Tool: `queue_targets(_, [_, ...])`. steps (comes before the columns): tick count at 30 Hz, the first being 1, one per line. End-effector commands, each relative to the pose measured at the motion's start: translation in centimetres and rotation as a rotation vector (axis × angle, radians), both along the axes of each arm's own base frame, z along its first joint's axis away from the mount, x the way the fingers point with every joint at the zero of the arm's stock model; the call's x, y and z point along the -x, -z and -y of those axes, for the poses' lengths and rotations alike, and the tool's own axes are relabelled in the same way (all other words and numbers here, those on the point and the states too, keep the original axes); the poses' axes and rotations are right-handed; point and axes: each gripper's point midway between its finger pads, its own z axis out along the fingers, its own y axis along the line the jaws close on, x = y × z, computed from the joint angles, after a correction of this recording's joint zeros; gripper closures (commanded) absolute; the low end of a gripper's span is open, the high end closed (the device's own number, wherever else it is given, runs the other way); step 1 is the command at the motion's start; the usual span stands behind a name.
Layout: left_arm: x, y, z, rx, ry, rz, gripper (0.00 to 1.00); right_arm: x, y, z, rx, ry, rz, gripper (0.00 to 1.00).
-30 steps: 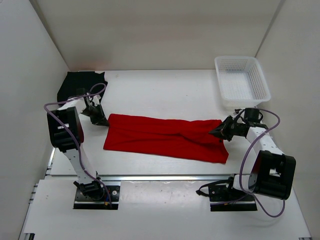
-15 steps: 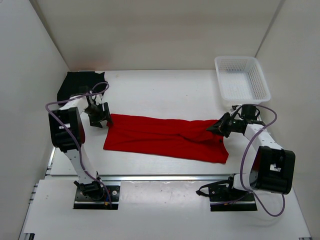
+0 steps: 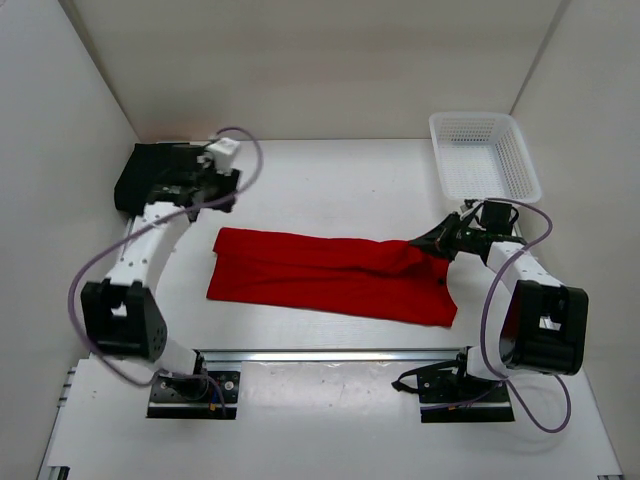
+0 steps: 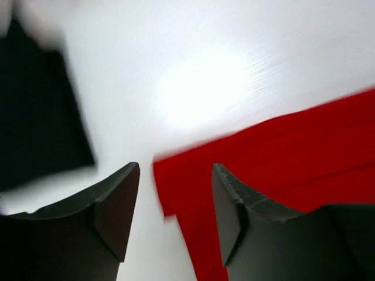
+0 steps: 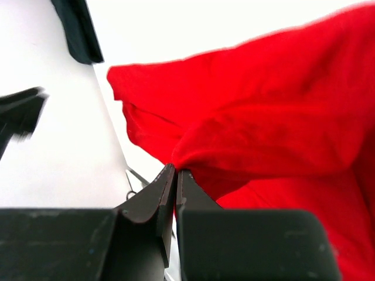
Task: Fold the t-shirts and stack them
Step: Fold the other side of the tshirt into a rectangle
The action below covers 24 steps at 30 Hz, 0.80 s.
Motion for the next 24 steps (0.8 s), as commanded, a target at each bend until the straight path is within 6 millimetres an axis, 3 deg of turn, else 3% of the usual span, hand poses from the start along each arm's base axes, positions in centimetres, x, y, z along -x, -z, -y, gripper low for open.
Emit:
queue_targets(1, [1.5,-5.1,13.4,-0.171,0.593,0.339,0.38,-3.6,-2.8,0.0,-0.032,0.032,0.107,1.0])
queue_targets(2, [2.2,-4.5,15.5,-0.18,0.669,0.337,0.41,-4.2,-2.9,0.0,-0.023,0.036,0.121,1.0])
queue_targets(4, [5.7,-4.3,23.1,-0.135,0.931,0.381,0.44,-5.1,-2.5,0.5,-0.016,0.083,0.11,1.0])
queue_targets(5, [6.1,-3.9,24.9,-0.123,0.98,0.398,0.45,-5.4,-2.3,0.4,-0.02,0.085,0.115,1.0])
queue_targets(7, [9.3,-3.4,30.6,-0.064,1.165,0.446,0.47,-5.8,-2.1,0.5,-0.032,0.106,0.115,1.0])
queue_targets(8, [11.3,-3.2,32.6,-0.044,1.253,0.465,0.49,-6.3,-2.1,0.8,-0.026,0.123,0.126,1.0])
queue_targets(10, [13.2,-1.6,35.2,-0.03,1.35,0.498,0.48,-6.1,-2.0,0.9,-0.03,0.138,0.128,1.0])
queue_targets(13, [15.6,1.2,37.2,-0.071,1.475,0.587,0.5,-5.9,-1.2,1.0,-0.054,0.151,0.12,1.0])
queue_targets(16, [16.1,1.2,39.0,-0.094,1.491,0.783,0.6,-5.9,-0.8,1.1,-0.064,0.147,0.114,1.0])
queue_targets(19, [16.3,1.8,39.6,-0.117,1.488,0.939,0.61,-5.8,-0.3,0.6,-0.064,0.128,0.096,1.0])
queue_targets(22, [17.0,3.7,39.6,-0.203,1.575,1.033,0.64,-6.1,-0.2,0.4,-0.072,0.124,0.109,1.0])
queue_targets(23, [17.4,5.2,39.4,-0.263,1.612,1.073,0.67,-6.2,-0.4,0.3,-0.084,0.132,0.108,1.0])
queue_targets(24, [17.2,5.1,39.3,-0.32,1.622,1.136,0.68,-6.0,-0.1,0.2,-0.096,0.129,0.095,1.0])
